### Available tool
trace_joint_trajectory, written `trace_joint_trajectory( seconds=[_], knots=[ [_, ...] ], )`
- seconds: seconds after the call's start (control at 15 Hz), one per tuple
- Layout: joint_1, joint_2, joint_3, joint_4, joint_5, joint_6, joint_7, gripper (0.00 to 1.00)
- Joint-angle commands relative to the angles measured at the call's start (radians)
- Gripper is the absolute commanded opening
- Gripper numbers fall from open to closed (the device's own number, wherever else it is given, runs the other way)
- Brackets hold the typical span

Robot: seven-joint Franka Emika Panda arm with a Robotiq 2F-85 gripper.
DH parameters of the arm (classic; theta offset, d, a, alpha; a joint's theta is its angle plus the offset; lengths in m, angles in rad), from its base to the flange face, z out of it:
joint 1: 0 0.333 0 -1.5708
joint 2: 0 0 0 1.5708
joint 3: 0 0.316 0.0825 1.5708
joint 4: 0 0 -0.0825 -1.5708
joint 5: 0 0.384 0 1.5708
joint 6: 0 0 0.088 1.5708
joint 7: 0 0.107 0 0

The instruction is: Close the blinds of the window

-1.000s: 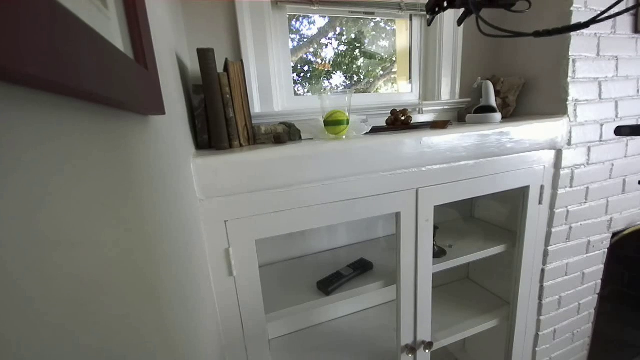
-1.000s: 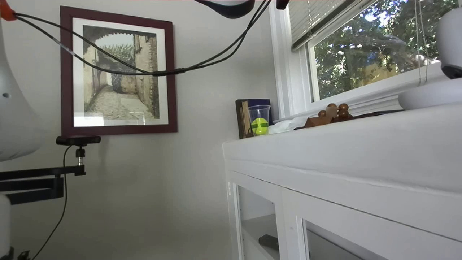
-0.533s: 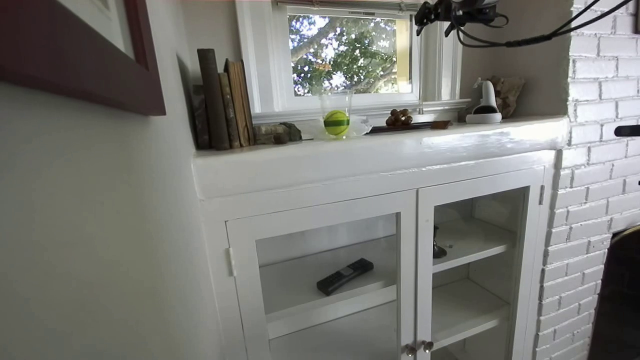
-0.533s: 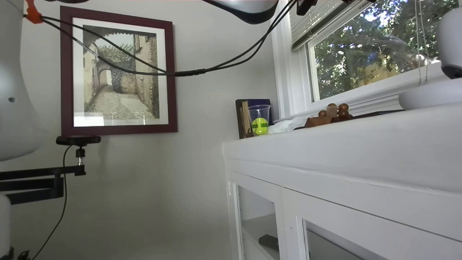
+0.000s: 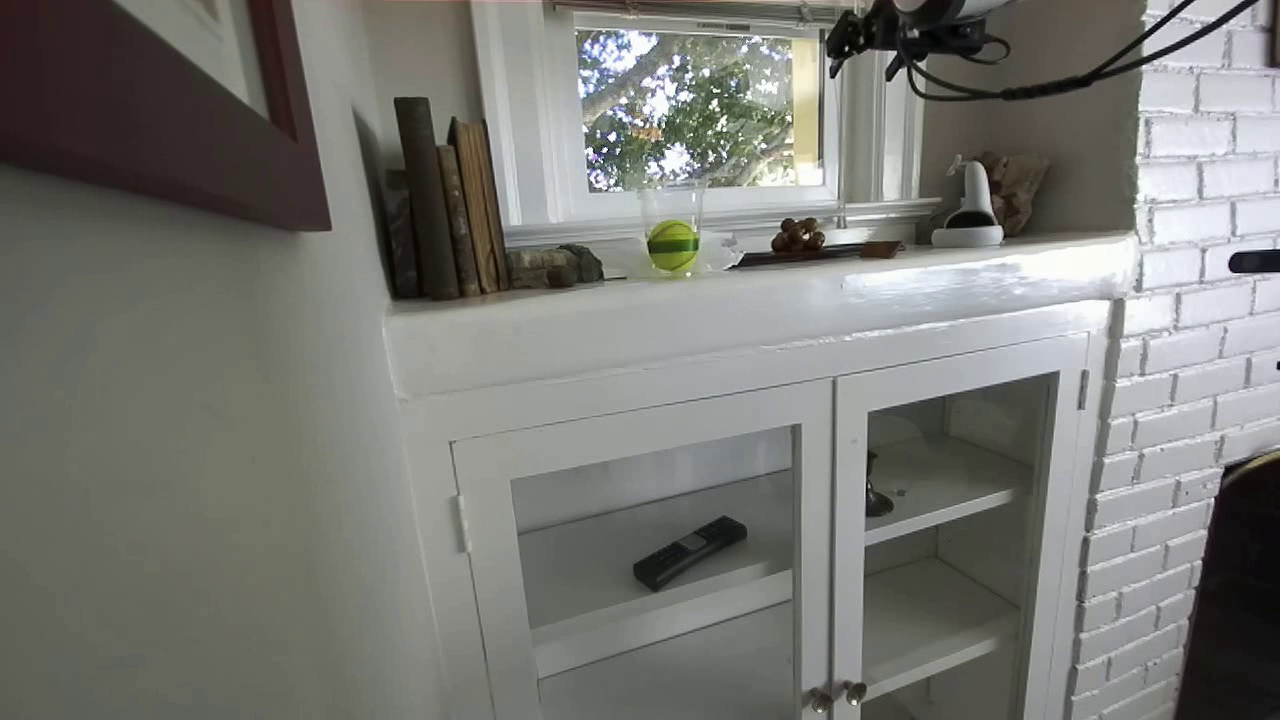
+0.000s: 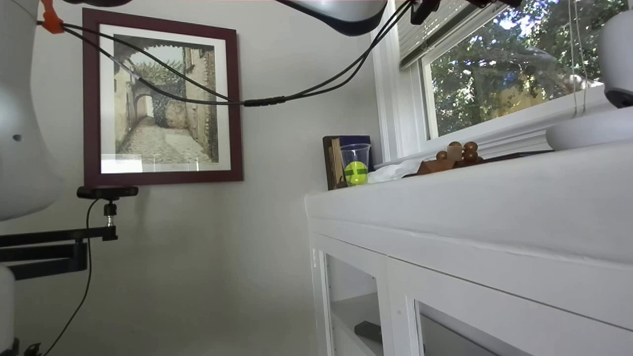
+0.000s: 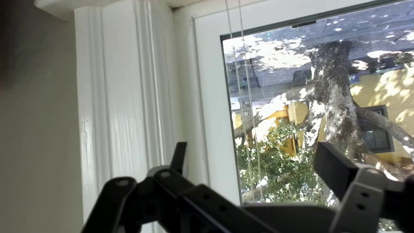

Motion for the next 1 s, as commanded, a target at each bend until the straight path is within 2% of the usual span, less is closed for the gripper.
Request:
trace_joint_trajectory(
  seconds=[0.0, 0.4, 0.8, 0.87, 0.93],
  knots=[
    [0.000, 0.024, 0.001, 0.033, 0.007, 0.005, 0.001, 1.00],
    [-0.010, 0.108, 0.000, 0.114, 0.011, 0.044, -0.017, 1.00],
    [-0.031, 0.201, 0.039, 0.220, 0.036, 0.067, -0.062, 1.00],
    [-0.031, 0.213, 0.042, 0.236, 0.033, 0.062, -0.061, 0.75],
    [-0.031, 0.223, 0.043, 0.250, 0.029, 0.060, -0.058, 0.74]
  ],
)
